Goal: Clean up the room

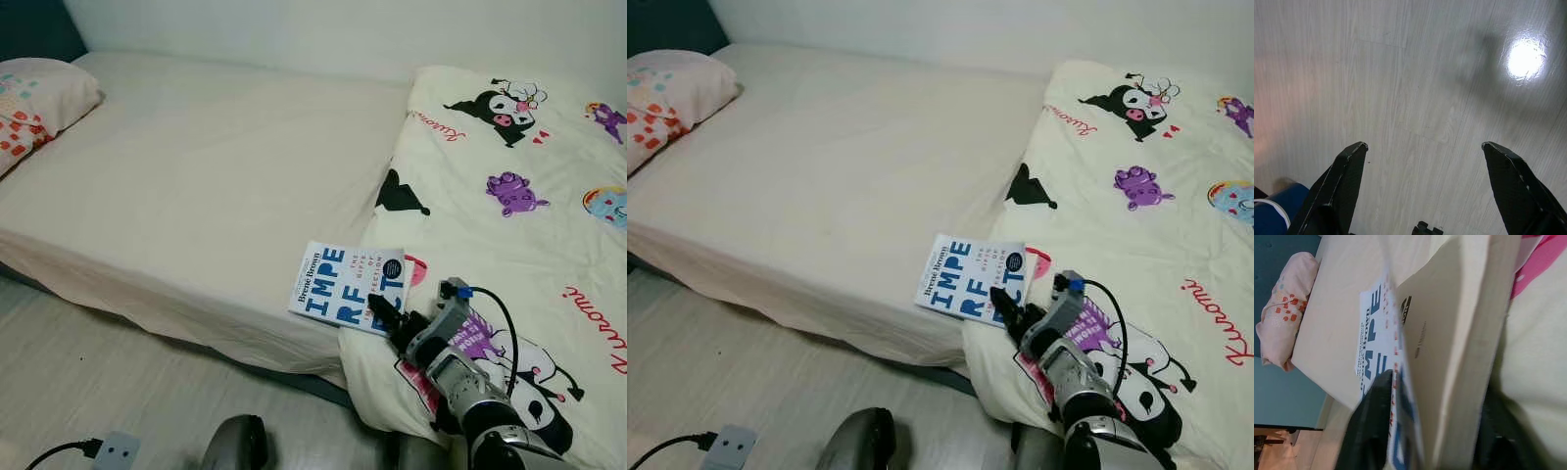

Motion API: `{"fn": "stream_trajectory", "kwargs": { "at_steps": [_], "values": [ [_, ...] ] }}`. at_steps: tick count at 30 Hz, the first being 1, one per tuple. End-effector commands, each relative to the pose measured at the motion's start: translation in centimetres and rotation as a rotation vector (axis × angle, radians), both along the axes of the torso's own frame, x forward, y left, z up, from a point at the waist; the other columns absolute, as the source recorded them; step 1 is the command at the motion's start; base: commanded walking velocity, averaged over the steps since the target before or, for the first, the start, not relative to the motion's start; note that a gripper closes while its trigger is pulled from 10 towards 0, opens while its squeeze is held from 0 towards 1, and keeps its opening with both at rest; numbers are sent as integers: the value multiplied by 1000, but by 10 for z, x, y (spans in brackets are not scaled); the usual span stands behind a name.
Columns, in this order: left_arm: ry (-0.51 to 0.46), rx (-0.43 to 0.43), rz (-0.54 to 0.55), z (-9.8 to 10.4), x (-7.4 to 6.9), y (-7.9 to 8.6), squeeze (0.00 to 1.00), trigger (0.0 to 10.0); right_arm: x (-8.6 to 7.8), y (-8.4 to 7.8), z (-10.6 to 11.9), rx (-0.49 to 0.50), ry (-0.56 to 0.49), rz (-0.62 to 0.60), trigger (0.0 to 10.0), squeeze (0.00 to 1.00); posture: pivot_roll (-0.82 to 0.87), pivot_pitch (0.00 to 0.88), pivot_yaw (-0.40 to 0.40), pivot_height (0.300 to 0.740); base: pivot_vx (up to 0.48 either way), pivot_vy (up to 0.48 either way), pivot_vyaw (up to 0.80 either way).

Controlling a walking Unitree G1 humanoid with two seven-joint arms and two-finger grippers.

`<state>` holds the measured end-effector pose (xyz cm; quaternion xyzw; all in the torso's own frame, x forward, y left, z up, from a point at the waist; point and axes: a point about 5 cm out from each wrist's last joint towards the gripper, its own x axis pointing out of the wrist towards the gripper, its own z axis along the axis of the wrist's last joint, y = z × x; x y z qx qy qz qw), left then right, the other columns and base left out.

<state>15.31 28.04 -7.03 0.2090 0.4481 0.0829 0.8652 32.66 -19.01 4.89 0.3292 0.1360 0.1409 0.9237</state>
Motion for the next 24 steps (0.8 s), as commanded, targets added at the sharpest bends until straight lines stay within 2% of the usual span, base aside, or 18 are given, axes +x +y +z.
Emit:
{"fn": "stream_trajectory", "kwargs": {
  "at_steps": [1, 7, 11, 13, 14, 16, 19, 21, 22, 23, 24],
  "values": [
    [55, 12, 7, -5, -14, 3, 0, 10000, 1, -1, 2, 9, -10, -14, 0, 0, 77, 189, 44, 585, 0, 0, 0],
    [60, 10, 12, -6, -13, 2, 0, 10000, 2, -1, 5, 5, -33, -7, 0, 0, 75, 177, 37, 585, 0, 0, 0],
    [29, 3, 85, -2, -7, 5, 0, 10000, 3, -3, 7, -26, -61, -14, 0, 0, 69, 161, 29, 585, 0, 0, 0],
    [-42, -8, 192, 6, 6, 13, 0, 10000, 5, -6, 12, -39, -92, -32, 0, 0, 67, 139, 17, 585, 0, 0, 0],
    [-117, -10, 242, 17, 24, 18, 0, 10000, 9, -4, 20, -28, -127, -3, 0, 0, 66, 125, 12, 585, 0, 0, 0],
    [-158, -4, 237, 25, 38, 19, 0, 10000, 12, -2, 29, -22, -179, 12, 0, 0, 61, 111, 10, 585, 0, 0, 0],
    [-181, 6, 219, 30, 47, 19, 0, 10000, 14, -2, 34, -19, -207, 14, 0, 0, 60, 106, 9, 590, 0, 0, 0],
    [-217, -13, 201, 39, 69, 11, 0, 10000, 20, -1, 52, 4, -288, 23, 0, 0, 54, 73, 5, 599, -148, 0, 0],
    [-217, -13, 201, 39, 69, 11, 0, 10000, 20, -1, 52, 4, -288, 23, 0, 0, 54, 73, 5, 599, -296, 0, 0],
    [-225, -17, 171, 42, 78, 3, 0, 10000, 23, 1, 58, 15, -311, 27, 0, 0, 48, 50, 4, 604, -480, 0, 0],
    [-225, -17, 171, 42, 78, 3, 0, 10000, 23, 1, 58, 15, -311, 27, 0, 0, 48, 50, 4, 604, -480, 0, 0]
  ]
}}
